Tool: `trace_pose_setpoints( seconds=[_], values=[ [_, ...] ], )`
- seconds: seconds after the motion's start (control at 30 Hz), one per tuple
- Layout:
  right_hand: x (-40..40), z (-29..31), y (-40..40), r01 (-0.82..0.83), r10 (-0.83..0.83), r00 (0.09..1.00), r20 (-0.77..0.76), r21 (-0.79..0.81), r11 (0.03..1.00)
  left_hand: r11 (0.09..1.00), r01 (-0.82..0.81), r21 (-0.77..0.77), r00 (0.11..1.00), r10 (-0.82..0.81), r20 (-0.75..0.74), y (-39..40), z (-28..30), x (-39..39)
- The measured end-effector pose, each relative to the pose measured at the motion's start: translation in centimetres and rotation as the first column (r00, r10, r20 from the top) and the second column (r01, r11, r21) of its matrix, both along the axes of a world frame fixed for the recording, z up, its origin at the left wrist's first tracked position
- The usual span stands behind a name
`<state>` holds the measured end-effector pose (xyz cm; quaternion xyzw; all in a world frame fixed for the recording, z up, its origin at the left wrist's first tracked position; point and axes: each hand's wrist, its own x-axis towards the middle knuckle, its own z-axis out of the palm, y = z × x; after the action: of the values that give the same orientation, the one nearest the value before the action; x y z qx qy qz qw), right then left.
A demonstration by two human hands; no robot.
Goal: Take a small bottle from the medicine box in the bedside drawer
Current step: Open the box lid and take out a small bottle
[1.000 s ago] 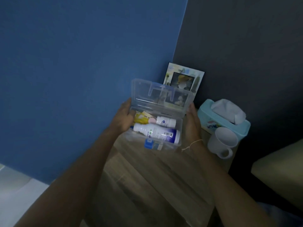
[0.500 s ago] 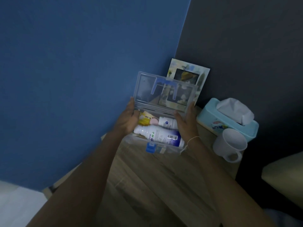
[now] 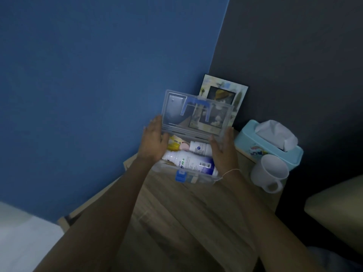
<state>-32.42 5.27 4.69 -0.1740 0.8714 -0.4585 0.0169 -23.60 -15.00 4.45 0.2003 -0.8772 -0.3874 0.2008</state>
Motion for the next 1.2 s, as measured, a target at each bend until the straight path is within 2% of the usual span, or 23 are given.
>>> trace_pose_setpoints(
  seconds=[0.1, 0.2, 0.3, 0.4, 0.5, 0.67, 0.83, 1.0, 1.07, 1.2],
  values=[
    [2.3, -0.7, 1.2, -0.033, 0.048, 0.99, -0.13, 0.118, 0.992, 0.978, 0.029, -0.209, 0.99, -0.058, -0.132, 0.7, 1.2, 0.1],
    [4.1, -1.9, 2.0, -0.142, 0.182, 0.975, -0.127, 0.271, 0.952, 0.921, 0.228, -0.316, 0.972, -0.232, 0.025, 0.9, 2.1, -0.5],
    [4.6, -2.7, 2.2, -0.163, 0.215, 0.966, -0.142, 0.309, 0.937, 0.888, 0.372, -0.272, 0.921, -0.316, 0.228, 0.5, 2.6, -1.2],
    [4.6, -2.8, 2.2, -0.152, 0.213, 0.963, -0.163, 0.324, 0.934, 0.88, 0.431, -0.2, 0.875, -0.355, 0.328, 0.1, 2.7, -1.7],
    [4.5, -3.0, 2.2, -0.158, 0.22, 0.961, -0.166, 0.319, 0.934, 0.842, 0.485, -0.234, 0.851, -0.393, 0.348, 0.2, 2.3, -2.1],
    [4.4, -3.1, 2.2, -0.162, 0.223, 0.958, -0.178, 0.302, 0.94, 0.817, 0.555, -0.157, 0.813, -0.492, 0.312, 0.3, 1.9, -2.8],
    [4.3, -3.2, 2.2, -0.165, 0.218, 0.963, -0.155, 0.299, 0.94, 0.834, 0.55, -0.048, 0.803, -0.512, 0.304, 0.4, 1.6, -3.3],
    [4.4, -3.2, 2.2, -0.16, 0.212, 0.964, -0.161, 0.285, 0.945, 0.841, 0.538, -0.056, 0.812, -0.499, 0.304, 0.5, 1.9, -3.2],
    [4.4, -3.2, 2.3, -0.16, 0.212, 0.966, -0.151, 0.298, 0.941, 0.877, 0.479, -0.036, 0.84, -0.446, 0.308, 0.3, 2.0, -3.0],
    [4.4, -3.1, 2.4, -0.173, 0.216, 0.97, -0.114, 0.303, 0.937, 0.948, 0.311, 0.071, 0.929, -0.319, 0.189, 0.4, 3.2, -1.8]
  ],
)
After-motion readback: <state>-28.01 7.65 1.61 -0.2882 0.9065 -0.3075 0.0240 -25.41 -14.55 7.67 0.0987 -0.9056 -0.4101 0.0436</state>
